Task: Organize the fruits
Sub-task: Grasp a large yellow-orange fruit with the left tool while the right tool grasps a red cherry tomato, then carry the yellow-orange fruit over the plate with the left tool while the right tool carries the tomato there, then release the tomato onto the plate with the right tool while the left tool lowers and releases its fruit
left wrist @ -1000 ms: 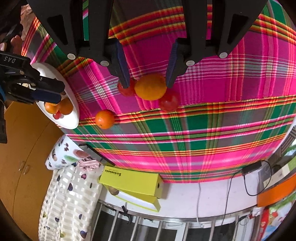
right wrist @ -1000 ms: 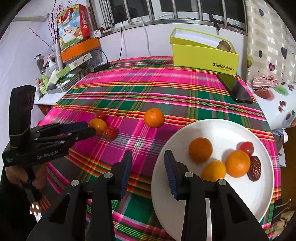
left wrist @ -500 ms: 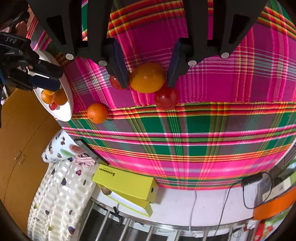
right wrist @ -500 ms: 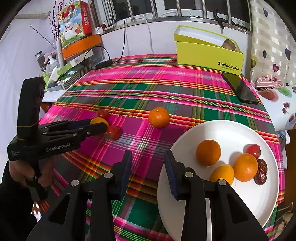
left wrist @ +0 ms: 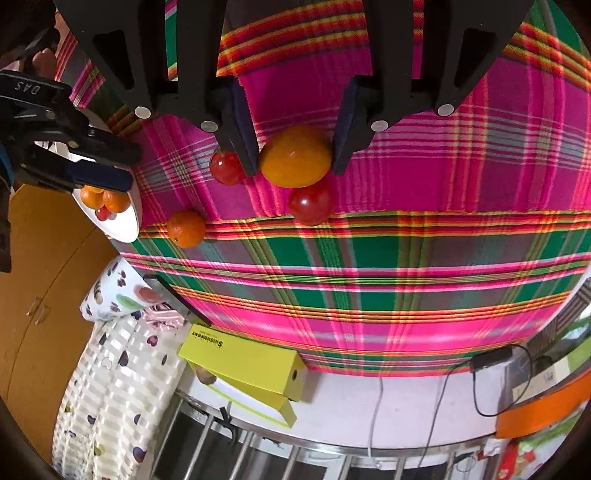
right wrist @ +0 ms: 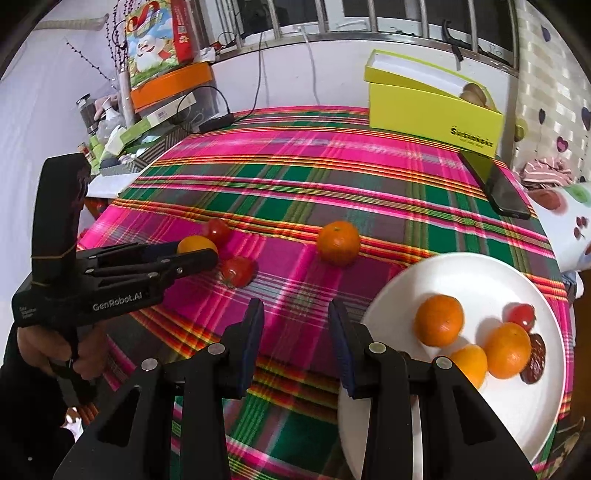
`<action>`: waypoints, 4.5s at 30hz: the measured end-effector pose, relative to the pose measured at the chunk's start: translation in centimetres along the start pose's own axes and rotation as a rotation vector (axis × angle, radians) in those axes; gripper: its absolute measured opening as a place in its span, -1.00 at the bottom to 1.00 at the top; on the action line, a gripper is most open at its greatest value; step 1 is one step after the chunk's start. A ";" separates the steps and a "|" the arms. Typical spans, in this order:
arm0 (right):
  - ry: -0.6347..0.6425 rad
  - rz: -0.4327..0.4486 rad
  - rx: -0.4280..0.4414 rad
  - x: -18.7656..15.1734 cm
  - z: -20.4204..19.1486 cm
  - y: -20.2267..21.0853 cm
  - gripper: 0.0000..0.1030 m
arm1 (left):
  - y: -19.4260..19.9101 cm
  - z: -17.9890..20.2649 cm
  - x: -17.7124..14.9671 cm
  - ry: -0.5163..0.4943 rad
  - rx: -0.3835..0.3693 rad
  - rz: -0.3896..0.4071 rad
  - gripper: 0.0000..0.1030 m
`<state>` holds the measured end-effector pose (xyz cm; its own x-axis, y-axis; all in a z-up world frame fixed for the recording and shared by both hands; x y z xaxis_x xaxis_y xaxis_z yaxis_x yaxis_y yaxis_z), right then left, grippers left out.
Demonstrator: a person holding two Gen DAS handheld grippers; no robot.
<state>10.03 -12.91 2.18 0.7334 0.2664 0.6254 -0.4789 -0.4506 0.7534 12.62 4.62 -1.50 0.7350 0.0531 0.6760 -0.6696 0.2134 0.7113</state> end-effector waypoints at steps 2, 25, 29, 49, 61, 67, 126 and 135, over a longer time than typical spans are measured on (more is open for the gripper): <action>0.013 -0.008 0.011 0.3 -0.6 -0.6 -0.27 | 0.5 -0.5 -0.2 0.008 0.009 0.005 -0.05; 0.085 -0.095 0.046 1.9 -4.9 -7.1 -0.46 | 2.1 -2.7 -1.6 0.025 0.013 0.016 -0.05; 0.084 -0.090 0.047 1.8 -4.9 -6.9 -0.47 | 2.1 -2.3 -1.7 0.017 0.013 0.016 -0.05; 0.038 0.017 0.028 0.0 -2.7 0.2 -0.47 | 4.1 2.5 -1.6 -0.065 -0.019 0.036 -0.05; -0.028 0.060 -0.019 -1.6 0.5 3.7 -0.47 | 4.1 7.2 -1.3 -0.153 -0.083 0.033 -0.05; -0.063 0.083 -0.052 -2.5 2.4 5.4 -0.47 | 3.9 9.5 -1.0 -0.203 -0.113 0.032 -0.05; -0.256 0.049 -0.226 -5.4 15.5 6.3 -0.47 | -3.3 23.3 -2.4 -0.491 -0.311 -0.117 -0.04; -0.241 0.040 -0.226 -5.2 15.4 5.9 -0.46 | -3.4 23.3 -2.5 -0.506 -0.303 -0.121 -0.04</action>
<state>10.78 -30.06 0.25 0.7918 0.0307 0.6101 -0.5851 -0.2490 0.7718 10.57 -18.98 -1.06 0.6124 -0.4439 0.6542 -0.4698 0.4612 0.7527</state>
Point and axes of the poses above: each gripper's, at about its wrist camera, not at the fingertips, and y roughly against the way its jaws point, z to its right, x to its top, the point moved 3 cm from there along -y, roughly the way its jaws point, and after that the axes turned 5 degrees about -y, right-handed, at the moved point
